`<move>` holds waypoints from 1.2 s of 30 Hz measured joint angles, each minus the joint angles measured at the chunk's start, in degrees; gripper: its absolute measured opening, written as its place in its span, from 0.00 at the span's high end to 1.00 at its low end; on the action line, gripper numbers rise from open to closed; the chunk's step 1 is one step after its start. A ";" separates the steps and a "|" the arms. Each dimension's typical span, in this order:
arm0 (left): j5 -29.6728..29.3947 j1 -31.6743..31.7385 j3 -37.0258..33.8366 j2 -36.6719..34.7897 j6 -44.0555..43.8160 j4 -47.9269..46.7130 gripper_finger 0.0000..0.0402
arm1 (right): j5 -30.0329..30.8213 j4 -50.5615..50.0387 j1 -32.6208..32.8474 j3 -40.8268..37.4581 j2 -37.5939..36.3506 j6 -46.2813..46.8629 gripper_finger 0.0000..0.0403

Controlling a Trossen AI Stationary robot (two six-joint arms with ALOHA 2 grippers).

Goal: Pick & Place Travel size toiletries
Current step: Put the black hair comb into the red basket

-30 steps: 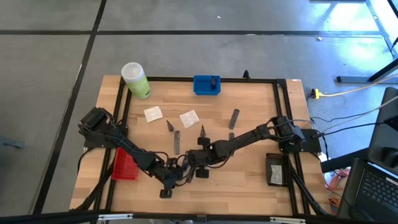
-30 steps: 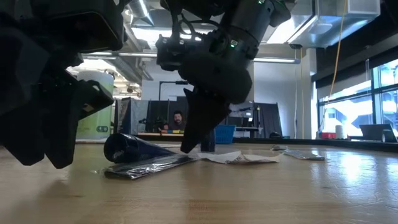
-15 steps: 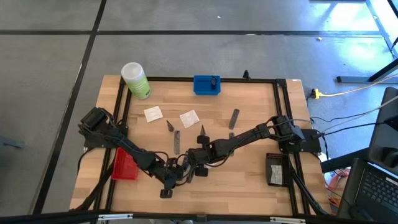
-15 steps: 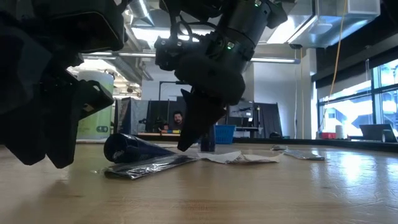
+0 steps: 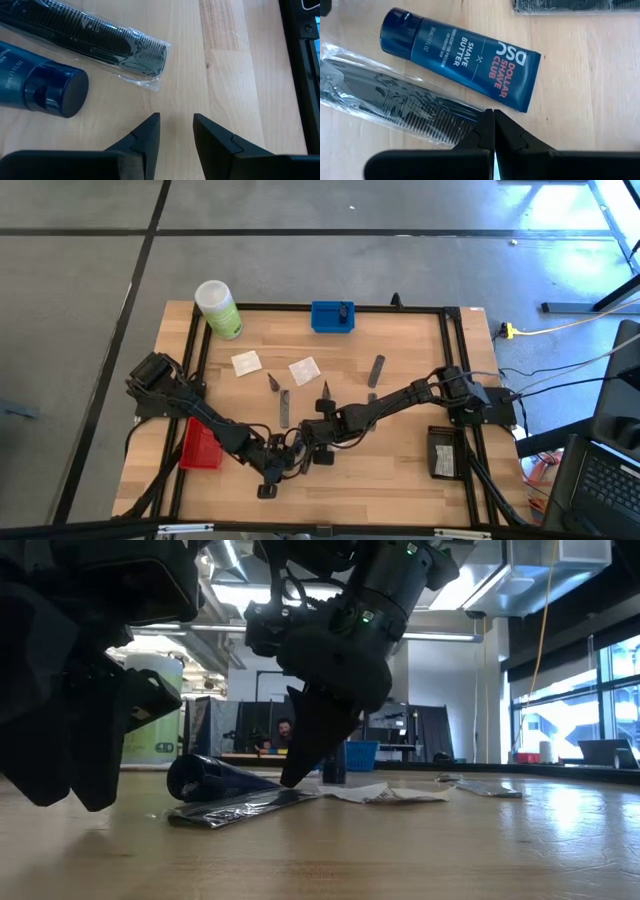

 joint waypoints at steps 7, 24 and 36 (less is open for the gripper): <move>-0.02 0.00 0.00 0.00 0.00 0.01 0.72 | 0.22 0.38 -0.11 0.07 0.57 0.03 1.00; 0.42 0.00 0.00 0.00 0.00 0.71 0.72 | 0.56 1.11 -0.11 0.12 1.52 1.89 1.00; 0.44 0.02 0.00 0.00 0.00 0.82 0.72 | 1.81 -4.11 0.34 -0.26 -0.98 2.59 1.00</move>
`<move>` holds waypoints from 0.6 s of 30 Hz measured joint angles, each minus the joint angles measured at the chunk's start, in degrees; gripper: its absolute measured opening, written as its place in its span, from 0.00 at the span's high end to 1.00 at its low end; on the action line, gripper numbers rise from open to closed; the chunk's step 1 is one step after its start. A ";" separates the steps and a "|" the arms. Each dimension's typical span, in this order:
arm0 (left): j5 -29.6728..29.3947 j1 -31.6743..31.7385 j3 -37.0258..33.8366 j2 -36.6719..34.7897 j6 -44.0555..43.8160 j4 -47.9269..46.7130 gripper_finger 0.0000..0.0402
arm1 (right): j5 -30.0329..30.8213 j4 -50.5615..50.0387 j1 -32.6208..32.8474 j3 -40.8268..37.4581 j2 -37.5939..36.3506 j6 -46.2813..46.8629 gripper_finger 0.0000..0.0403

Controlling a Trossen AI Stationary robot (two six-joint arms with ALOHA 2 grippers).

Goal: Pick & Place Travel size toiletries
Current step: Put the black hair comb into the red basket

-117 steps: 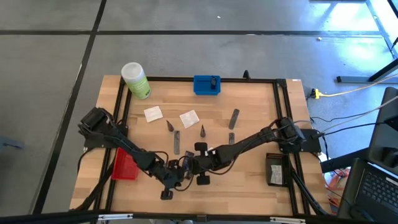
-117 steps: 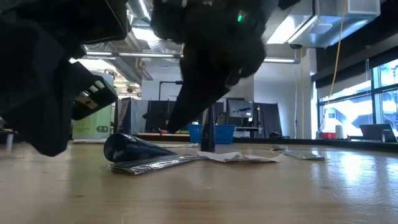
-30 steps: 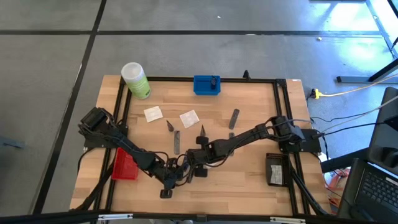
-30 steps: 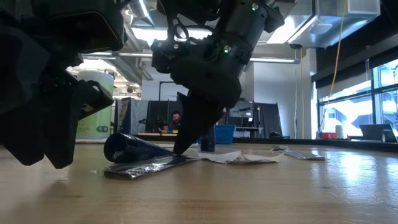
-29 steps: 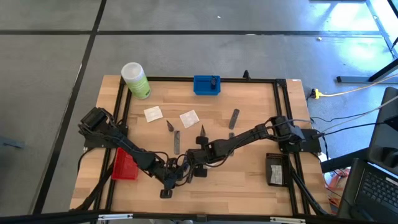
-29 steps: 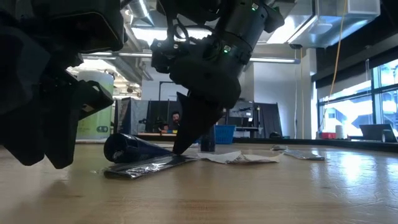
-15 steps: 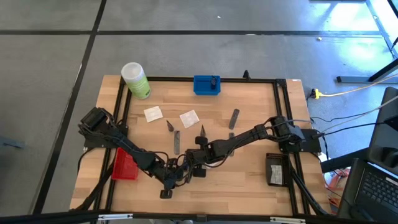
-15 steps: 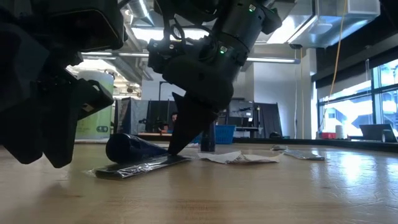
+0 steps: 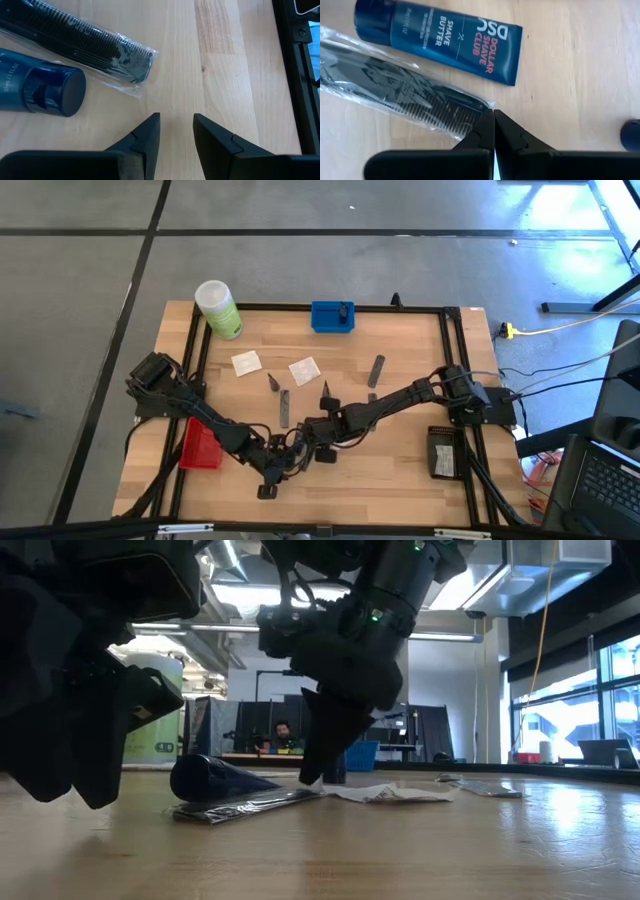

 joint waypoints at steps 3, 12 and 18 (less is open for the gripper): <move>-0.01 -0.02 0.00 0.00 0.01 0.04 0.72 | 0.16 -0.06 0.58 0.00 0.00 0.04 1.00; 0.00 -0.02 0.00 0.00 0.00 0.07 0.72 | 1.02 -2.28 1.98 0.09 -0.09 1.79 1.00; 0.00 -0.02 0.00 0.00 0.00 0.07 0.72 | 2.86 -3.16 2.13 0.16 -0.16 2.66 1.00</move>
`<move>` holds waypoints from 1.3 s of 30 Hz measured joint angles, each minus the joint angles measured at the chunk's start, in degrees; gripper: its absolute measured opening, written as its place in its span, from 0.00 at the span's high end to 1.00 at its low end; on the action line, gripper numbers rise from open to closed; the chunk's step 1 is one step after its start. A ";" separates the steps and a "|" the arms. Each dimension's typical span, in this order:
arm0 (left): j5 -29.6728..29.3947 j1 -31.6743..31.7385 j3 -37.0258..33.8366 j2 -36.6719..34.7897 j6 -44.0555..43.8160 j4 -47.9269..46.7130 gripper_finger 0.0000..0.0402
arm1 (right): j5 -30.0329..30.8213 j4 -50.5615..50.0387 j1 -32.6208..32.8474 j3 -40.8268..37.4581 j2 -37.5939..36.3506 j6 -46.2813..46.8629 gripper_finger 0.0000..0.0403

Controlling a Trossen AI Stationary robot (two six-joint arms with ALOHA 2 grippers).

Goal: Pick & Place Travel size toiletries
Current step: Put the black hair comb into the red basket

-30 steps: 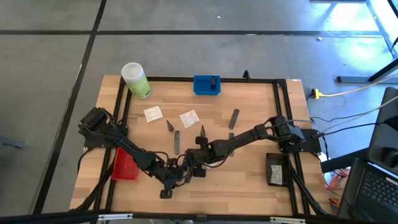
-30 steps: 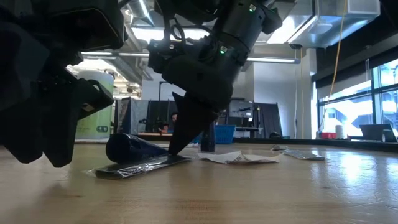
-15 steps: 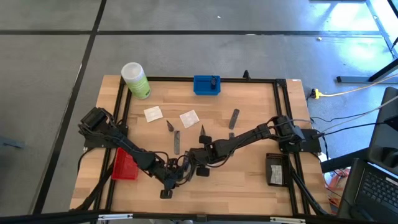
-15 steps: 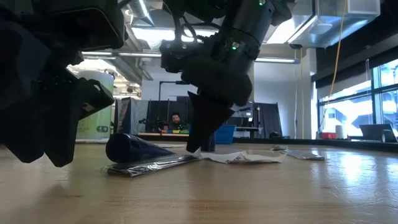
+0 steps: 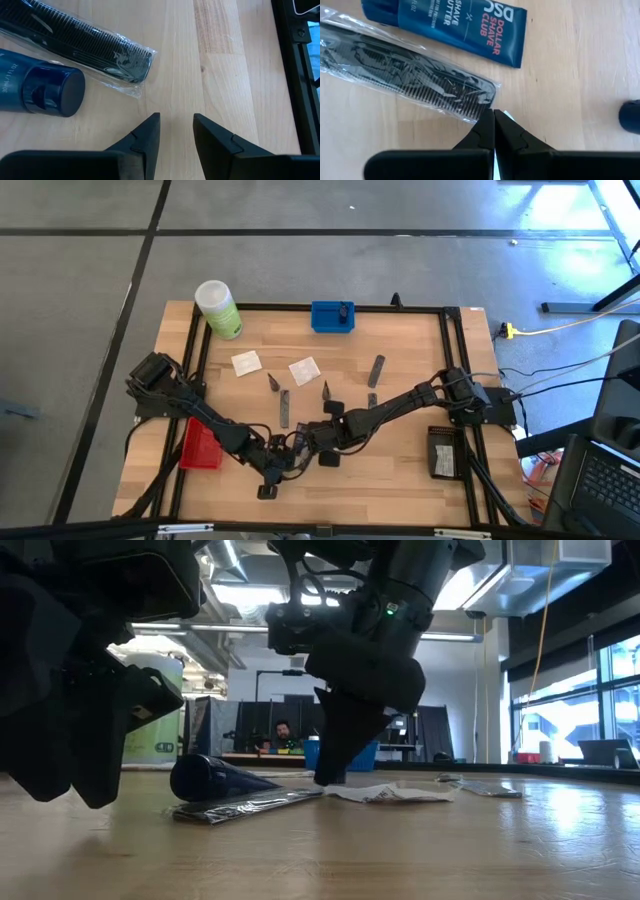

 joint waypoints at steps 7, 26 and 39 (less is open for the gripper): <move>0.00 0.00 0.00 0.00 0.00 -0.02 0.72 | 0.06 -0.89 0.00 0.01 -0.03 0.40 1.00; 0.00 0.02 0.00 0.00 0.00 -0.02 0.72 | -2.92 0.72 -0.02 0.31 1.45 1.82 1.00; 1.07 0.02 0.00 0.00 0.00 0.70 0.72 | -4.61 1.59 -0.07 0.32 2.33 1.81 1.00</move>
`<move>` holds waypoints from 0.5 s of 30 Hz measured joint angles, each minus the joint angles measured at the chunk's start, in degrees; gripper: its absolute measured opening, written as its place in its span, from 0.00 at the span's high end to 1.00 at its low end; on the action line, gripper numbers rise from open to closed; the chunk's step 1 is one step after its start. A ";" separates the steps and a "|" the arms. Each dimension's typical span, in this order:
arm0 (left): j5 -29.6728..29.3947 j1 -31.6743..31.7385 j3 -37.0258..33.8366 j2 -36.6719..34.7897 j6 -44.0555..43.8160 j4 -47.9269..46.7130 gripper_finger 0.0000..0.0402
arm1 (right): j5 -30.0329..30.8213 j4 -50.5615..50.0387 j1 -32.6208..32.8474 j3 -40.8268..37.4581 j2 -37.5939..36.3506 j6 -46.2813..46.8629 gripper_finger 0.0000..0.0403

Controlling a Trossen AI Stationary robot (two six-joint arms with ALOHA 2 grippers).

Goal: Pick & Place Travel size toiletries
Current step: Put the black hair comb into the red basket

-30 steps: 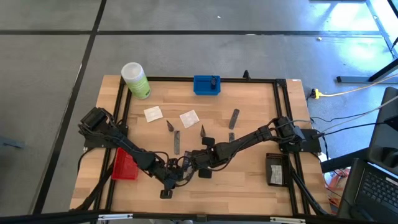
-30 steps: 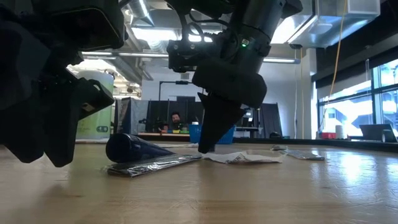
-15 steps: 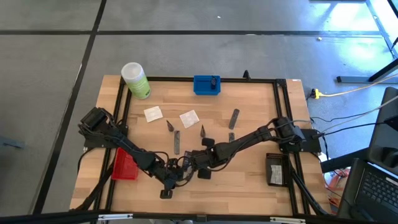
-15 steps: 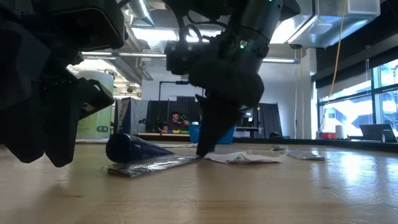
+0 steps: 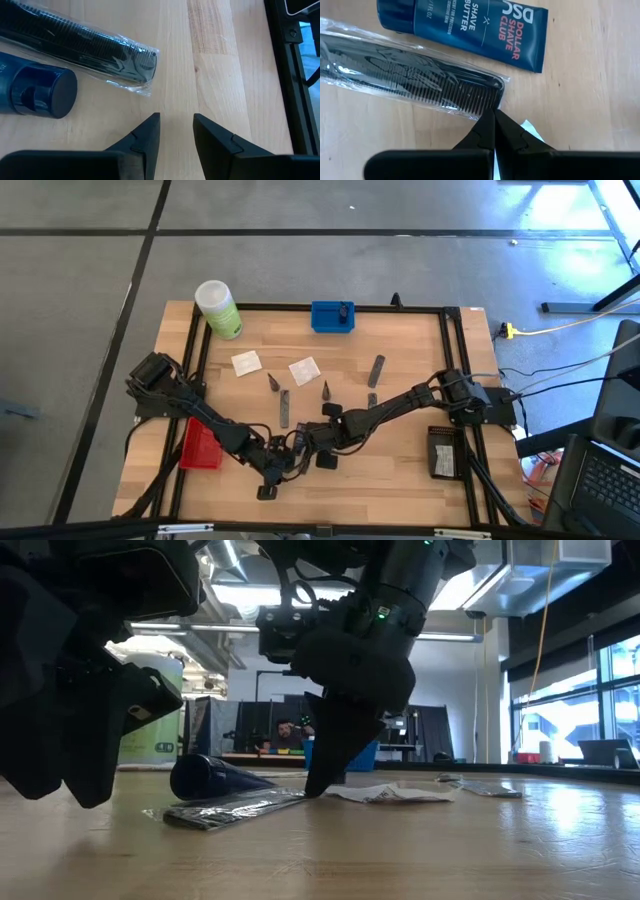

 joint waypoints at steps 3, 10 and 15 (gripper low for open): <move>-0.11 0.02 0.00 0.00 -0.92 0.59 0.72 | -0.05 -0.01 0.00 -0.02 0.04 0.00 1.00; -9.59 0.13 0.02 0.00 -17.59 3.02 0.72 | -0.13 -0.05 0.02 -0.09 0.04 -0.19 1.00; -10.42 0.07 0.02 0.00 -24.65 3.35 0.72 | -0.28 -0.03 0.02 -0.13 0.04 -0.29 1.00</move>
